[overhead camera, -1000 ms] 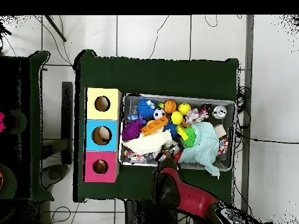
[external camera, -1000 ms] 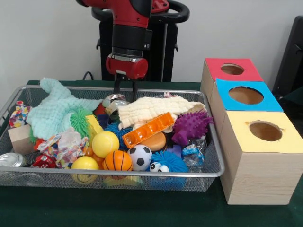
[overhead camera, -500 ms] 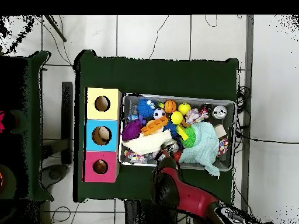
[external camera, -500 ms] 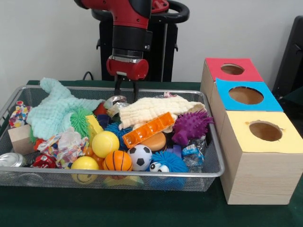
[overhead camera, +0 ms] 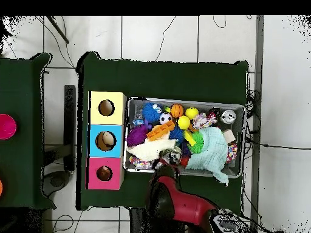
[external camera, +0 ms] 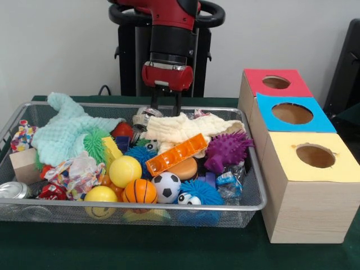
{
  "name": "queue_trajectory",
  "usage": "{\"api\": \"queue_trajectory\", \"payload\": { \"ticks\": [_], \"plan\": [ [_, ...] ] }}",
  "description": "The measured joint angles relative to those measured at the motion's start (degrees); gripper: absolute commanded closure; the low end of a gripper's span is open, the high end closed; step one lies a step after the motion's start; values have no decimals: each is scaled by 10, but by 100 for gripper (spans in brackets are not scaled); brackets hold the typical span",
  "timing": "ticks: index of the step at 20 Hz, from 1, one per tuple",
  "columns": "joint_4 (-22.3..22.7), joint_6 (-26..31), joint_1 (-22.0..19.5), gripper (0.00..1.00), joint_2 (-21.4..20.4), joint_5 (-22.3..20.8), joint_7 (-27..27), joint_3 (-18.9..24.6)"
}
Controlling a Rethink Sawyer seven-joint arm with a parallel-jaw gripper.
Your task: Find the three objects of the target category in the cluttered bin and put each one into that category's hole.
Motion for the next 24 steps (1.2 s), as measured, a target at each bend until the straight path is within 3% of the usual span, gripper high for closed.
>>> {"api": "queue_trajectory", "payload": {
  "ticks": [11,24],
  "plan": [
    [5,-14,30,0,-14,4,0,-37],
    [5,-16,17,0,-15,4,0,-40]
  ]
}}
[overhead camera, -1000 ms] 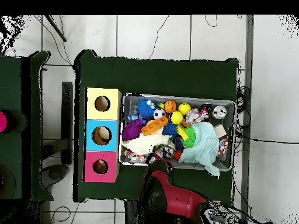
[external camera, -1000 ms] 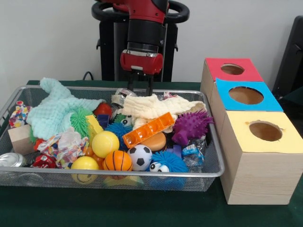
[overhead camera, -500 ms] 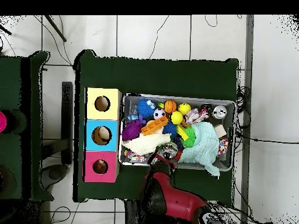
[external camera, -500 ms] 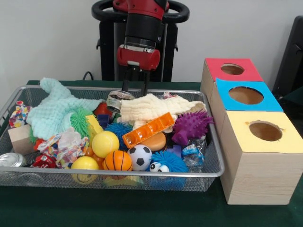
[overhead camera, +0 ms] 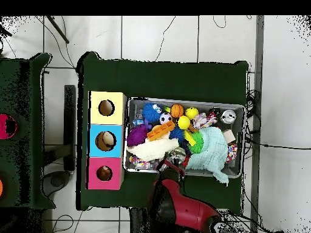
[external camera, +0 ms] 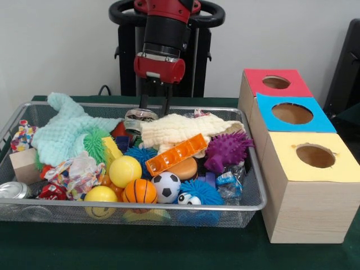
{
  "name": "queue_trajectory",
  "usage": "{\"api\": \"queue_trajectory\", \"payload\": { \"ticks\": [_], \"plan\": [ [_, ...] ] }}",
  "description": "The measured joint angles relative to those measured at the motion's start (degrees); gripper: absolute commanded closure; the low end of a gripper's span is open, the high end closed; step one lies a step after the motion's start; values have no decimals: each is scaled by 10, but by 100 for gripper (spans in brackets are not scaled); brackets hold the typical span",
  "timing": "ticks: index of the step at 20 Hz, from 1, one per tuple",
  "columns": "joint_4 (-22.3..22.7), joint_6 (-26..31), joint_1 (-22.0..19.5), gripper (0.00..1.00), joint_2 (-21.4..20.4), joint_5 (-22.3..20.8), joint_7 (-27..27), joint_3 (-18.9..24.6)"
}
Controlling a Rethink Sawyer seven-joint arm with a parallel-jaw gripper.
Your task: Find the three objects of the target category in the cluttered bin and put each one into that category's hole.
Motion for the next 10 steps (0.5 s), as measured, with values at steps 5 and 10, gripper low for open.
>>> {"api": "queue_trajectory", "payload": {
  "ticks": [5,10],
  "plan": [
    [0,0,-22,0,-1,0,0,8],
    [5,2,-61,0,-11,0,0,43]
  ]
}}
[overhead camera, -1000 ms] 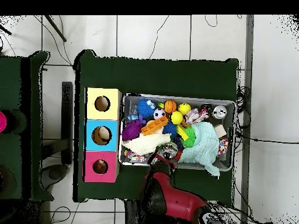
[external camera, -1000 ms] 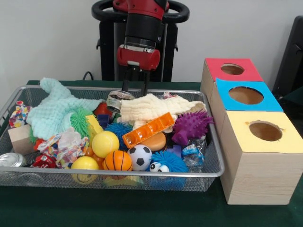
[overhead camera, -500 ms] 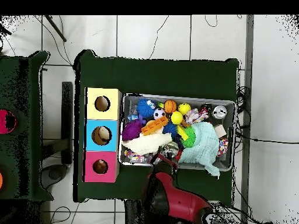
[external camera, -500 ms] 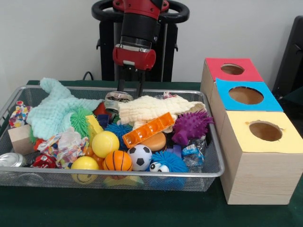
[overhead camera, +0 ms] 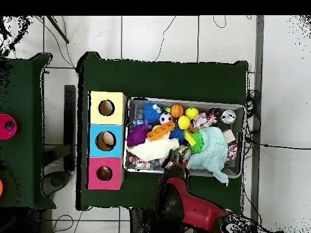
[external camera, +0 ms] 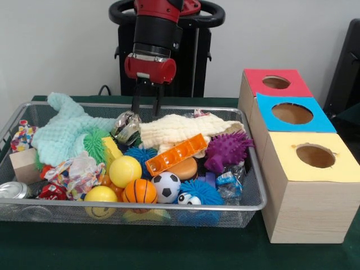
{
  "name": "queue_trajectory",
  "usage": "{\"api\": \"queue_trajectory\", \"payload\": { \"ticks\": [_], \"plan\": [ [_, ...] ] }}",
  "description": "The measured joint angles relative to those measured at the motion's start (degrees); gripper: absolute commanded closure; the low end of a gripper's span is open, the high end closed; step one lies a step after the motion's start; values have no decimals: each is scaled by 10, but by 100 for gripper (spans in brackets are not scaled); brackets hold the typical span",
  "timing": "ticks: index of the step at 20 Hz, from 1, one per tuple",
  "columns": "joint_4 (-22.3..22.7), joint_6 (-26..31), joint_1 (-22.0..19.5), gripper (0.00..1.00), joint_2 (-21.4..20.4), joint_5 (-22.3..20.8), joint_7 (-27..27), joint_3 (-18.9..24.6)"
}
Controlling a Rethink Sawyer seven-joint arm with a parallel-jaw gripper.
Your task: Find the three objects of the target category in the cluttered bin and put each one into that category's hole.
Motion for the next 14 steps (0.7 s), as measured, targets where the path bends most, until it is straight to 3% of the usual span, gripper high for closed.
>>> {"api": "queue_trajectory", "payload": {
  "ticks": [6,14],
  "plan": [
    [1,0,-62,0,10,-22,0,73],
    [3,0,-108,0,46,-42,0,142]
  ]
}}
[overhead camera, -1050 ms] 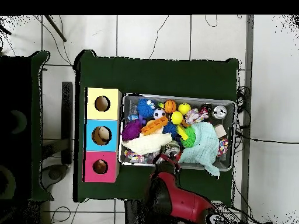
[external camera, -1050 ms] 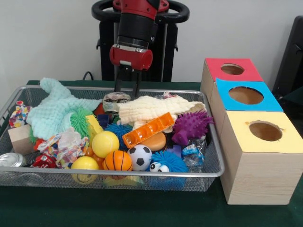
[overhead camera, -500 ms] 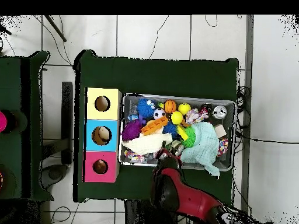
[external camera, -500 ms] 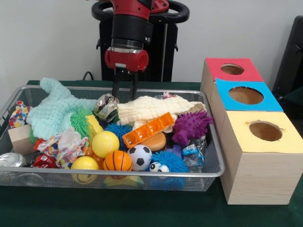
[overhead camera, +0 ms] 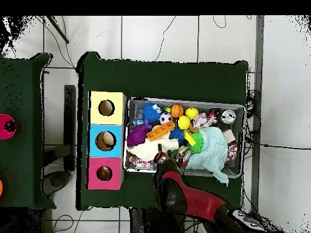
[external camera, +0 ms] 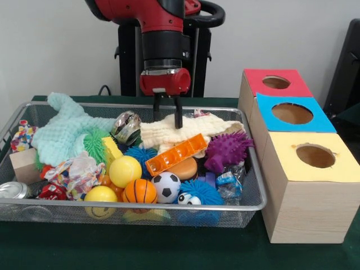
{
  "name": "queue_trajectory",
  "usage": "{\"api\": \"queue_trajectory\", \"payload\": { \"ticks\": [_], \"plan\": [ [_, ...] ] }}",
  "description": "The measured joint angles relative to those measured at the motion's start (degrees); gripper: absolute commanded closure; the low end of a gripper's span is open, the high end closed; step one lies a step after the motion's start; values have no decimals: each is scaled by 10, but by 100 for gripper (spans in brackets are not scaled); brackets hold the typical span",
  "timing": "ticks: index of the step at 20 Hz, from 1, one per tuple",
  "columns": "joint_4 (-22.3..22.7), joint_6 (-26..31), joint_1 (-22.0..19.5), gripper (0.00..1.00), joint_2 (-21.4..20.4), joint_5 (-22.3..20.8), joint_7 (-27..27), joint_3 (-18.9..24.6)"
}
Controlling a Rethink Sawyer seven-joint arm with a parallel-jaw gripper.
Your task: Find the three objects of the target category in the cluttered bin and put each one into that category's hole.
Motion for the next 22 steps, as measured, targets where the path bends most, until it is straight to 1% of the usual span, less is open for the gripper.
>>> {"api": "queue_trajectory", "payload": {
  "ticks": [5,8,12,18,19,22],
  "plan": [
    [1,0,-11,0,18,-6,0,27],
    [1,0,-16,0,26,-12,0,34],
    [1,0,-19,0,38,-21,0,37],
    [-6,0,-25,0,66,-51,0,38],
    [-8,0,-26,100,70,-56,0,38],
    [-11,-6,-25,100,76,-69,0,38]
  ]
}}
